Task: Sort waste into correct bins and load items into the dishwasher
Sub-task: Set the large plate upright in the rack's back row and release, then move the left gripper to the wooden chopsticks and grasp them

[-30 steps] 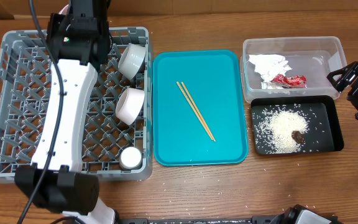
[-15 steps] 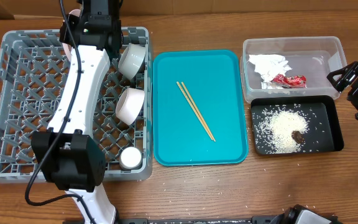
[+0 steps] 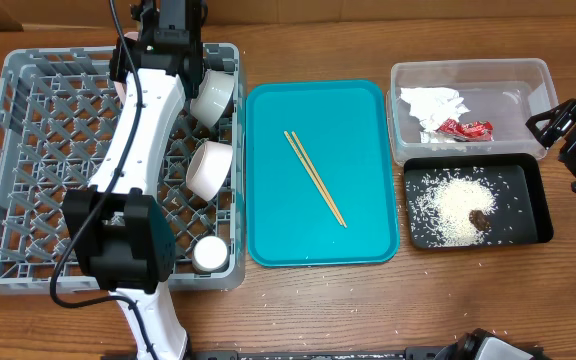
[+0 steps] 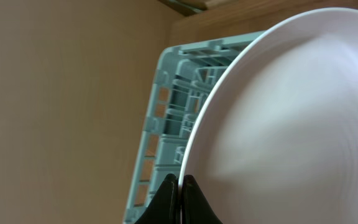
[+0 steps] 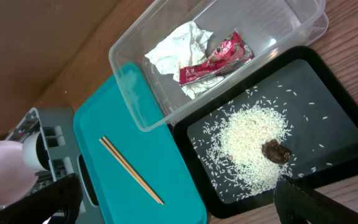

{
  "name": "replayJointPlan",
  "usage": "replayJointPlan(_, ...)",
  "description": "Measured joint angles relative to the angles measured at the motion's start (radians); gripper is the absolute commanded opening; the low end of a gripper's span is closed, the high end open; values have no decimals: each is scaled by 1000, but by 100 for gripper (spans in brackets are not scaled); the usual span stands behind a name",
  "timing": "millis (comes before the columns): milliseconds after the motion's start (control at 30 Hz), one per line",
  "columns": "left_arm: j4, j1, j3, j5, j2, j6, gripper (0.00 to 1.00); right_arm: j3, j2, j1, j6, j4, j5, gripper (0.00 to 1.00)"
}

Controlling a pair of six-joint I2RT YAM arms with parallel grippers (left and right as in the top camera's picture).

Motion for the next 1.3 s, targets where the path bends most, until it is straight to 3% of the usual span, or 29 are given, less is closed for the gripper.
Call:
replayJointPlan(67, -1, 0, 0, 26, 9, -13, 5, 0, 0, 0, 0, 0, 0, 100)
replayJointPlan(133, -1, 0, 0, 48, 17, -18, 15, 0, 0, 0, 0, 0, 0, 100)
replayJointPlan(200, -7, 0, 0, 81, 21, -26, 41, 0, 0, 0, 0, 0, 0, 100)
replayJointPlan(267, -10, 0, 0, 123, 21, -37, 59, 0, 0, 0, 0, 0, 0, 100)
replayJointPlan(333, -15, 0, 0, 171, 21, -43, 76, 0, 0, 0, 0, 0, 0, 100)
replayJointPlan(400, -23, 0, 0, 218, 21, -48, 84, 0, 0, 0, 0, 0, 0, 100)
replayJointPlan(533, -51, 0, 3, 285, 21, -59, 89, 0, 0, 0, 0, 0, 0, 100)
replayJointPlan(733, -257, 0, 163, 427, 21, -85, 91, 0, 0, 0, 0, 0, 0, 100)
replayJointPlan(1000, -527, -10, 555, 920, -9, -125, 99, 0, 0, 0, 0, 0, 0, 100)
replayJointPlan(1133, -601, -69, 579, 1132, -27, -145, 99, 0, 0, 0, 0, 0, 0, 100)
replayJointPlan(1233, -604, -147, 541, 1195, -26, -180, 100, 0, 0, 0, 0, 0, 0, 100)
replayJointPlan(1300, -606, -211, 489, 1184, -26, -268, 100, 0, 0, 0, 1, 0, 0, 100)
